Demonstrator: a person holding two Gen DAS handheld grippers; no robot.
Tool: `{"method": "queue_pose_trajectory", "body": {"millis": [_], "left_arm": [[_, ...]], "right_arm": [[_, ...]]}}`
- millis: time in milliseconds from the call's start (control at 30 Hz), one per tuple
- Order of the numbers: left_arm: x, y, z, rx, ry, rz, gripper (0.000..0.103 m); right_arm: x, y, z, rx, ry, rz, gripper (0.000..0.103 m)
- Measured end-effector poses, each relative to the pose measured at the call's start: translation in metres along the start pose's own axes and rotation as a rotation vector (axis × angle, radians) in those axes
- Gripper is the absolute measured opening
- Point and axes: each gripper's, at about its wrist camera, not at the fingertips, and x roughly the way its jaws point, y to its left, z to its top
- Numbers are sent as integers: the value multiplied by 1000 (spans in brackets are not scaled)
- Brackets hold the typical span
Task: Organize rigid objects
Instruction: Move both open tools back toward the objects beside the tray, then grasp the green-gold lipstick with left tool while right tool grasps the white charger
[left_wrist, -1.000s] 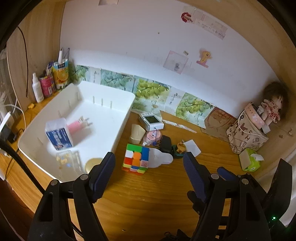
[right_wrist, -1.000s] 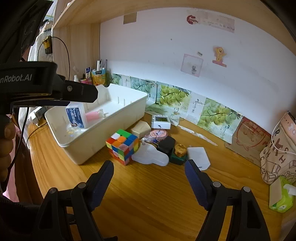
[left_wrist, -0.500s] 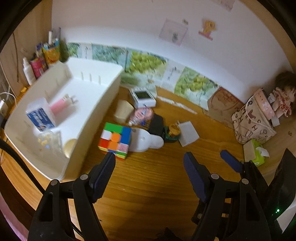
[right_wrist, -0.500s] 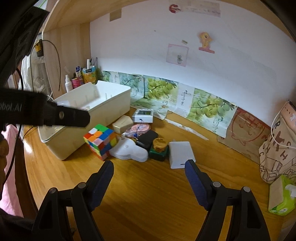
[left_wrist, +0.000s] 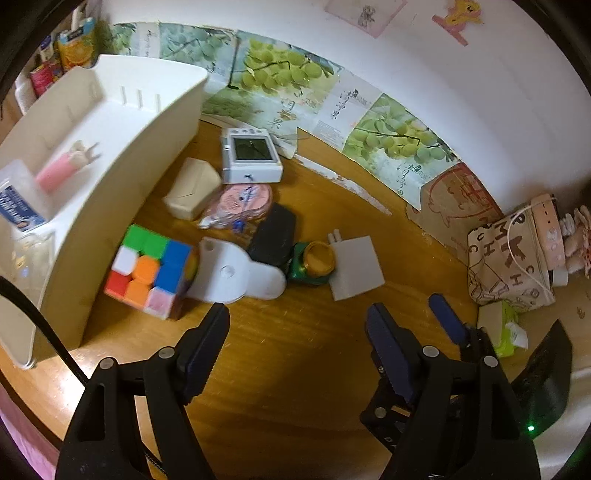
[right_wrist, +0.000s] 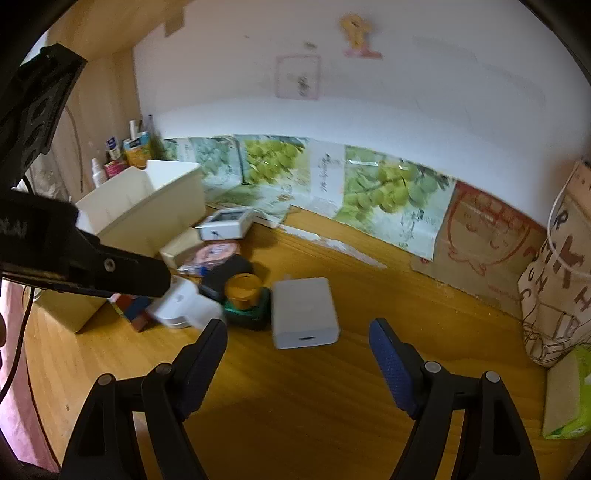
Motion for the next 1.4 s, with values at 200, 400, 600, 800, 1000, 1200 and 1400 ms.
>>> {"method": "queue_pose_trajectory", "body": {"millis": [200, 400, 600, 800, 1000, 1200, 1400], "left_arm": [[22, -1, 20, -52, 43, 7, 80], [45, -6, 33, -54, 111, -1, 79], [67, -11, 39, -66, 178, 12, 77], [84, -13, 42, -66, 224, 26, 62], [90, -11, 48, -85, 234, 37, 53], [92, -7, 45, -111, 235, 39, 44], [93, -6, 43, -124, 227, 43, 43]], "right_arm": [[26, -17, -3, 38, 16, 26, 80], [45, -19, -4, 48, 43, 64, 80], [58, -17, -6, 55, 66, 79, 80], [73, -16, -9, 63, 94, 93, 80], [82, -12, -9, 57, 112, 116, 80], [85, -9, -9, 47, 104, 125, 76], [83, -14, -9, 46, 100, 108, 58]]}}
